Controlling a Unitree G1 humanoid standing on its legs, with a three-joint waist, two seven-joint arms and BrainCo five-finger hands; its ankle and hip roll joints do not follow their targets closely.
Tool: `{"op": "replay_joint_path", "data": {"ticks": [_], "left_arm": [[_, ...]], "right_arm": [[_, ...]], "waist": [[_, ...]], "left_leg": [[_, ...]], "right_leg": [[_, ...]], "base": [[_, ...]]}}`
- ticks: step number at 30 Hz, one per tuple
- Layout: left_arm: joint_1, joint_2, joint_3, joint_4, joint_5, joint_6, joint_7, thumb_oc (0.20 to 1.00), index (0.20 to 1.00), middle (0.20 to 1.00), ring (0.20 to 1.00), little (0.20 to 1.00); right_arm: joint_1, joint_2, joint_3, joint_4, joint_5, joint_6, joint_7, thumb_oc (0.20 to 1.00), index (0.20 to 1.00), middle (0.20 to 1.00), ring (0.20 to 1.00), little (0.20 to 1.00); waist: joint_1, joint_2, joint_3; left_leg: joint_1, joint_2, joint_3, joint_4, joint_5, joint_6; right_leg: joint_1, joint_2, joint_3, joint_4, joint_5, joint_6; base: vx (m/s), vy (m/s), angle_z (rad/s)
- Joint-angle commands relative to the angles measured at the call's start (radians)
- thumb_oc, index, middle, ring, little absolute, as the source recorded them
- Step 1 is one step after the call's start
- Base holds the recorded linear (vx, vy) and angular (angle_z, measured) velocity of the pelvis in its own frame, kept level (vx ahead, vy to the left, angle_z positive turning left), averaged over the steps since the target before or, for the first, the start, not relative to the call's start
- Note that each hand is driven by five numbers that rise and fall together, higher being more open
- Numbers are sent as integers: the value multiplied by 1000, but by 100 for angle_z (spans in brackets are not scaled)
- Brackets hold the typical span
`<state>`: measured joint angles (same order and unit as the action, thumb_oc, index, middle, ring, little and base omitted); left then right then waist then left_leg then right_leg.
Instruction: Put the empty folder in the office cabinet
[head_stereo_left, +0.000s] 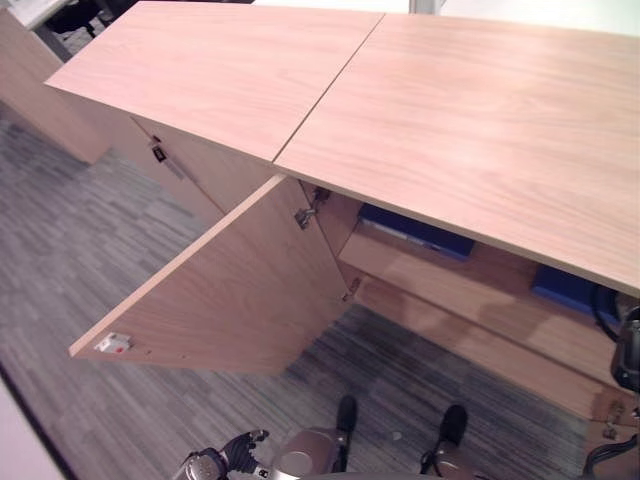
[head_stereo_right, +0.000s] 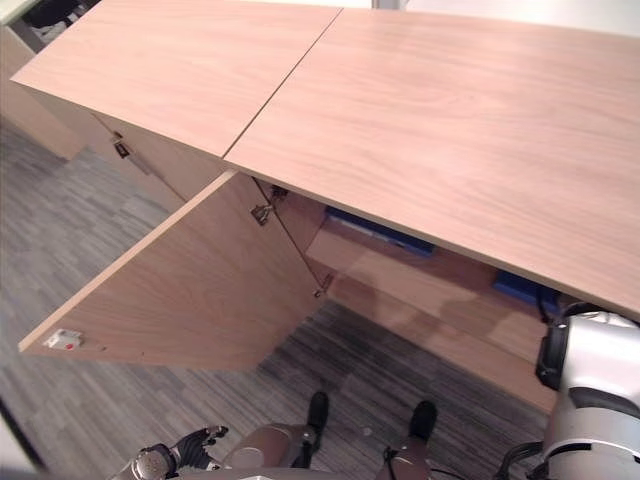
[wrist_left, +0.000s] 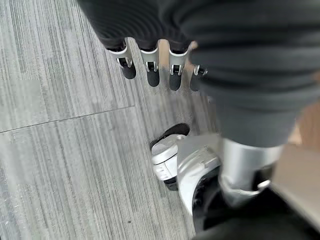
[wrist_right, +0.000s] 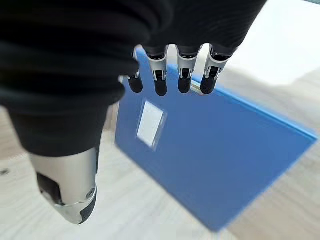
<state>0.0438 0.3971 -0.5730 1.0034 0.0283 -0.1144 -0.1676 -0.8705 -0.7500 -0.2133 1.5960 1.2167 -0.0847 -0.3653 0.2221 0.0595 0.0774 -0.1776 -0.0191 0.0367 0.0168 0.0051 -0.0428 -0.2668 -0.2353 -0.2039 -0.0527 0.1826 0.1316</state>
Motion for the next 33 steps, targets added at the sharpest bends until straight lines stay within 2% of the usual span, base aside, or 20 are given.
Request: {"op": "replay_joint_path", "data": {"ticks": [1, 3, 4, 7, 10, 18, 22, 24, 27, 28, 31, 32, 33], "left_arm": [[0, -44, 31, 43, 19, -7, 1, 1000, 1000, 1000, 1000, 1000], [3, -49, 40, 57, 20, -8, 5, 1000, 1000, 1000, 1000, 1000], [8, -62, 71, 92, 22, -5, 8, 1000, 1000, 1000, 1000, 1000], [14, -69, 85, 111, 22, -4, 10, 1000, 1000, 1000, 1000, 1000], [23, -89, 131, 146, 7, 1, 20, 1000, 1000, 1000, 1000, 1000], [44, -116, 190, 198, 3, 4, 38, 1000, 1000, 1000, 1000, 1000], [53, -136, 235, 205, 6, 0, 52, 1000, 1000, 1000, 1000, 1000], [55, -136, 247, 202, 27, -14, 53, 1000, 1000, 1000, 1000, 1000], [66, -125, 271, 203, 105, -46, 46, 1000, 1000, 1000, 1000, 1000], [80, -113, 275, 201, 143, -61, 42, 1000, 1000, 1000, 1000, 1000], [87, -93, 287, 199, 201, -77, 36, 1000, 1000, 1000, 1000, 1000], [89, -88, 291, 196, 208, -80, 34, 1000, 1000, 1000, 1000, 1000], [94, -85, 294, 193, 204, -83, 29, 1000, 1000, 1000, 1000, 1000]], "right_arm": [[23, 13, -5, -58, -2, -60, 28, 1000, 1000, 1000, 1000, 1000], [40, 42, -7, -67, -9, -66, 30, 1000, 1000, 1000, 1000, 1000], [79, 115, -7, -98, -19, -82, 48, 1000, 1000, 1000, 1000, 1000], [95, 160, 8, -123, -32, -92, 60, 1000, 1000, 1000, 1000, 1000], [134, 269, 59, -208, -86, -109, 80, 1000, 1000, 1000, 1000, 1000], [228, 395, 127, -357, -159, -131, 119, 1000, 1000, 1000, 1000, 1000], [377, 447, 167, -650, -356, -195, 111, 1000, 1000, 1000, 1000, 1000], [463, 438, 165, -771, -474, -220, 106, 1000, 1000, 1000, 1000, 1000], [611, 390, 177, -934, -787, -219, 86, 1000, 1000, 1000, 1000, 1000], [649, 359, 198, -980, -870, -207, 122, 1000, 1000, 1000, 1000, 1000], [726, 291, 255, -1025, -1035, -198, 165, 1000, 1000, 1000, 1000, 1000], [741, 278, 265, -1037, -1054, -194, 178, 918, 918, 918, 918, 918], [753, 265, 272, -1045, -1069, -190, 193, 429, 429, 429, 429, 429]], "waist": [[29, 4, 1], [24, -4, -7], [11, -27, -30], [3, -40, -43], [-19, -60, -63], [-55, -71, -92], [-82, -64, -97], [-95, -60, -101], [-107, -58, -110], [-110, -59, -110], [-112, -60, -112], [-113, -61, -113], [-114, -62, -114]], "left_leg": [[-3, 5, -14, -48, 9, -51], [9, 5, -10, -50, 5, -50], [44, 9, 2, -56, -6, -48], [65, 10, 10, -60, -12, -46], [104, 13, 33, -66, -21, -43], [166, 23, 69, -83, -29, -40], [191, 27, 85, -88, -32, -38], [200, 29, 87, -89, -35, -37], [217, 34, 85, -91, -42, -36], [220, 36, 84, -91, -43, -35], [222, 38, 79, -90, -44, -35], [221, 39, 76, -90, -45, -34], [220, 39, 74, -90, -45, -34]], "right_leg": [[65, 5, 21, 80, -100, 94], [74, 8, 26, 74, -99, 95], [100, 18, 34, 64, -97, 96], [114, 24, 40, 59, -97, 95], [135, 37, 53, 51, -94, 94], [166, 50, 74, 44, -94, 92], [178, 53, 85, 41, -93, 91], [183, 52, 84, 41, -96, 92], [197, 50, 84, 41, -102, 92], [199, 48, 85, 42, -102, 92], [200, 47, 84, 45, -104, 93], [199, 47, 83, 46, -105, 93], [199, 47, 83, 47, -105, 93]], "base": [[98, 20, -32], [100, 20, -26], [135, 20, -21], [83, 16, -27], [106, 17, -22], [51, 21, -30], [27, 21, -24], [30, 7, -5], [51, -9, -4], [52, -20, 4], [8, -11, 0], [2, -19, -4], [0, 0, 0]]}}
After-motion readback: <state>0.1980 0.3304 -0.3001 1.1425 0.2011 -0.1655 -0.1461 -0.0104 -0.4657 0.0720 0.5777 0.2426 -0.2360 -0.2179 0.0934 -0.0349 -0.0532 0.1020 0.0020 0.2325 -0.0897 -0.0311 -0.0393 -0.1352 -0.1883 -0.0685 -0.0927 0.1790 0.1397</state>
